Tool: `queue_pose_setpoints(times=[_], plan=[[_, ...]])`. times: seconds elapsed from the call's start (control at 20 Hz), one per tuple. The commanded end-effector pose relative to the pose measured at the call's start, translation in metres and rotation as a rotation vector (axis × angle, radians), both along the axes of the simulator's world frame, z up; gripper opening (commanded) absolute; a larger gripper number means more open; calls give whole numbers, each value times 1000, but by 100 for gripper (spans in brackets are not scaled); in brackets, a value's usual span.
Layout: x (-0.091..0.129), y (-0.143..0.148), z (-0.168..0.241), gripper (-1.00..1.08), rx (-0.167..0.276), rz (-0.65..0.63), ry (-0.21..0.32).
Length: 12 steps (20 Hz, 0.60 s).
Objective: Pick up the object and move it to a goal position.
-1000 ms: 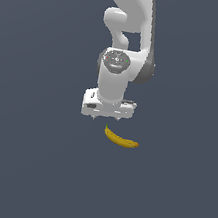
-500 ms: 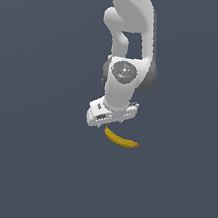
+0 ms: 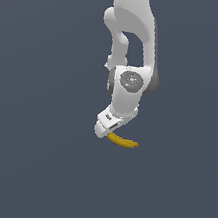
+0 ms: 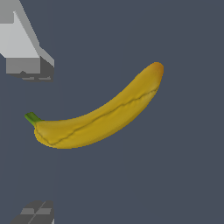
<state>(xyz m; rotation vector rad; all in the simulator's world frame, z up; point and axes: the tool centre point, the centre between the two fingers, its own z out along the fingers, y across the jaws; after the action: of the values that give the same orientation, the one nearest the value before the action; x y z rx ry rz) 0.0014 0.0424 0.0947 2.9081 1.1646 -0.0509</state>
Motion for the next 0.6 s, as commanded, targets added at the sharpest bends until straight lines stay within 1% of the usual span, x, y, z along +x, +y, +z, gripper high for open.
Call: queue_pose_setpoints(times=[0.0, 0.25, 0.55], plan=[[1, 7, -6, 100, 5, 83, -5], [3, 19, -16, 100, 14, 215, -13], [5, 28, -23, 100, 21, 317, -20]])
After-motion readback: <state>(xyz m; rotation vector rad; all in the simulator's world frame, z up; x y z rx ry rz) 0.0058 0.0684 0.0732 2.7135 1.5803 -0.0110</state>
